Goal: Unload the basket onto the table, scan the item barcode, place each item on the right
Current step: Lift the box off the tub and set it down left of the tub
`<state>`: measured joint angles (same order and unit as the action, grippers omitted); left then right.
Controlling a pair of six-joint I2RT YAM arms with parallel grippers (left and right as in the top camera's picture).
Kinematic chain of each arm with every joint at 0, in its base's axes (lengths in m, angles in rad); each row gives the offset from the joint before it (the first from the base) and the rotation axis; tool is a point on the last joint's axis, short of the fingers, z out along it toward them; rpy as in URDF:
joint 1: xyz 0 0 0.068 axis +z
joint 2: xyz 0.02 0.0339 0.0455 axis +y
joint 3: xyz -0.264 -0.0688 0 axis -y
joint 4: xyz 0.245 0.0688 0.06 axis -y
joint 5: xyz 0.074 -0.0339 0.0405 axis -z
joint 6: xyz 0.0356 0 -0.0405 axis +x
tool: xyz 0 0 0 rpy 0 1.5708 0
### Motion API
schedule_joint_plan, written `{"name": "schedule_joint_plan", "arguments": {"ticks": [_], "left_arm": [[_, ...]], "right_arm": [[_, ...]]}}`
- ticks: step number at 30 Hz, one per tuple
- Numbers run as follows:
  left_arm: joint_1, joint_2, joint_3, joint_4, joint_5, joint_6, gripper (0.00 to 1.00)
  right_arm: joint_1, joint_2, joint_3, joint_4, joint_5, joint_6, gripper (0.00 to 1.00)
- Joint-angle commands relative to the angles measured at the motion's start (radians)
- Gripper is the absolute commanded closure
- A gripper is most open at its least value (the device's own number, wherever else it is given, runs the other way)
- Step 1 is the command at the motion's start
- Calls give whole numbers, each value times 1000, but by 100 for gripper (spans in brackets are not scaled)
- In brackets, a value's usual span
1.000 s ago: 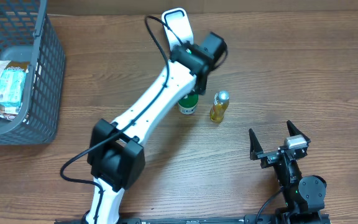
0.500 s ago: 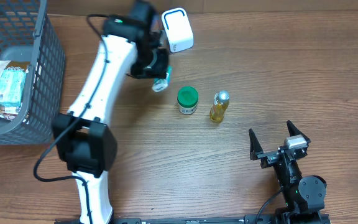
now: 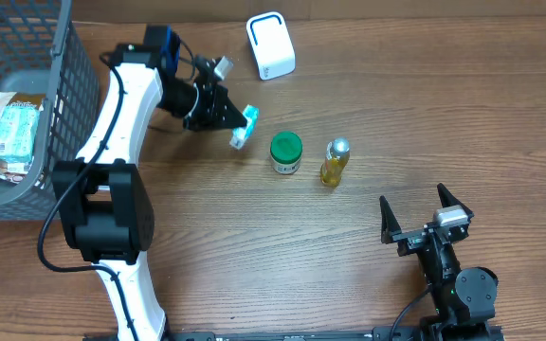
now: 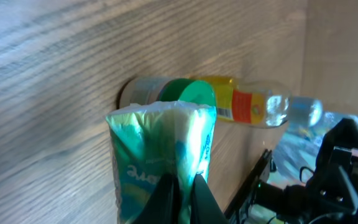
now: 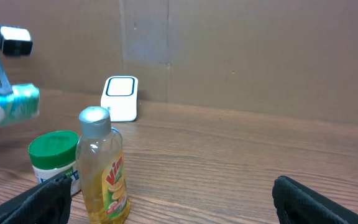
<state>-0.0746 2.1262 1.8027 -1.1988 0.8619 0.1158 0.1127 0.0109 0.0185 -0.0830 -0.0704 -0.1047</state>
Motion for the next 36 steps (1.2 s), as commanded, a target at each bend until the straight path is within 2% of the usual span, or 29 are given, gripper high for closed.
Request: {"name": "schedule_joint_plan", "arguments": {"ticks": [1,8,14,19,29,36], "left_arm": [[-3,3,-103,69,104,79,95],[11,3,-269,260,169,52,96],[7,3,-400,468,70,-145,95],[7,3,-472,579,63,-275,95],[-5,3,-478,610,97,-404,96],[-33,3,-478,628,97,-439,95]], "right_arm": [[-3,-8,-10,3,5,-1,0],[-3,-8,-10,3,5,-1,0],[-3,-8,-10,3,5,-1,0],[-3,-8,-10,3,5,-1,0],[-3,-8,-10,3,5,-1,0],[-3,-8,-10,3,5,-1,0]]}}
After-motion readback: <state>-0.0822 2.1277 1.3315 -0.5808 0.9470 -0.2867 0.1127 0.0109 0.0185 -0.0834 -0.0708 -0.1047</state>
